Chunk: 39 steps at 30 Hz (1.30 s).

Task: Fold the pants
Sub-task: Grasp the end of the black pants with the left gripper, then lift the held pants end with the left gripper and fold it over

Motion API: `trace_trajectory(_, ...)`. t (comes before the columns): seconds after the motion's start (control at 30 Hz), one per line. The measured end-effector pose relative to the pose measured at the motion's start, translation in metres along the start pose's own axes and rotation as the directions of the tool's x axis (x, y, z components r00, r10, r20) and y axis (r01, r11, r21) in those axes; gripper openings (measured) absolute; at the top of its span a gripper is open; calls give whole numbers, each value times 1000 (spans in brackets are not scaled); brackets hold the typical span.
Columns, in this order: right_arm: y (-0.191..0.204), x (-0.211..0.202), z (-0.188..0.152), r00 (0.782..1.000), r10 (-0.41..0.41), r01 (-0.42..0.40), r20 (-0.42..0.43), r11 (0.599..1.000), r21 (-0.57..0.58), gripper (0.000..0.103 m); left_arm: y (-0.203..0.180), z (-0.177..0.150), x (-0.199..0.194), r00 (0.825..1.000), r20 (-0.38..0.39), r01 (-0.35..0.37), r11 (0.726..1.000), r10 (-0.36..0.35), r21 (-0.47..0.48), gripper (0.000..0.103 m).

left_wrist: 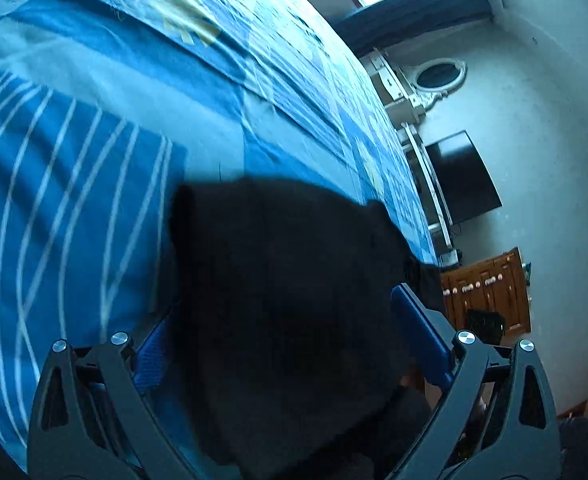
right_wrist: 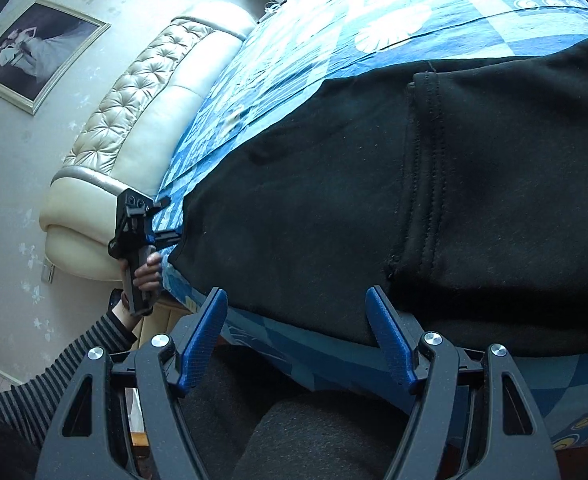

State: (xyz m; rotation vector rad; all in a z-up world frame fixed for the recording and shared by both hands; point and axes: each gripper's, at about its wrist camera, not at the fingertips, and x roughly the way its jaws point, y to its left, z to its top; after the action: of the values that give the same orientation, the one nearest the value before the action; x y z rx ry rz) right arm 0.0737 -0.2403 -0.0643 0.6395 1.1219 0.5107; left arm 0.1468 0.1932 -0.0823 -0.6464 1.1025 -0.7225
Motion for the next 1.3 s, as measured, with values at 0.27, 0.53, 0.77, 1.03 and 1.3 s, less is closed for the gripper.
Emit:
trace_trajectory(0.27,5,3,0,1000,-3,3,-2,1000,-12,72,-13,-17,10,993,-8,-119,992,119,-42,73)
trace_trajectory(0.53,1,-8,0,999,-23,22,49,1000,14,79,-10,-21,6,984,-10,-179,980,179,-90,14)
trace_trajectory(0.77,-3,-22,1,991,-78,74,104,996,40,82,-42,-19,-7,980,43,-190,977,195,-95,13)
trace_trajectory(1.03,8,-53,4,975,-98,93,198,995,35,85,-109,-16,-17,972,92,-214,977,214,-19,12)
trace_trajectory(1.3,0,-87,1,944,-204,203,261,979,31,85,-188,-12,-8,968,106,-237,969,229,66,12)
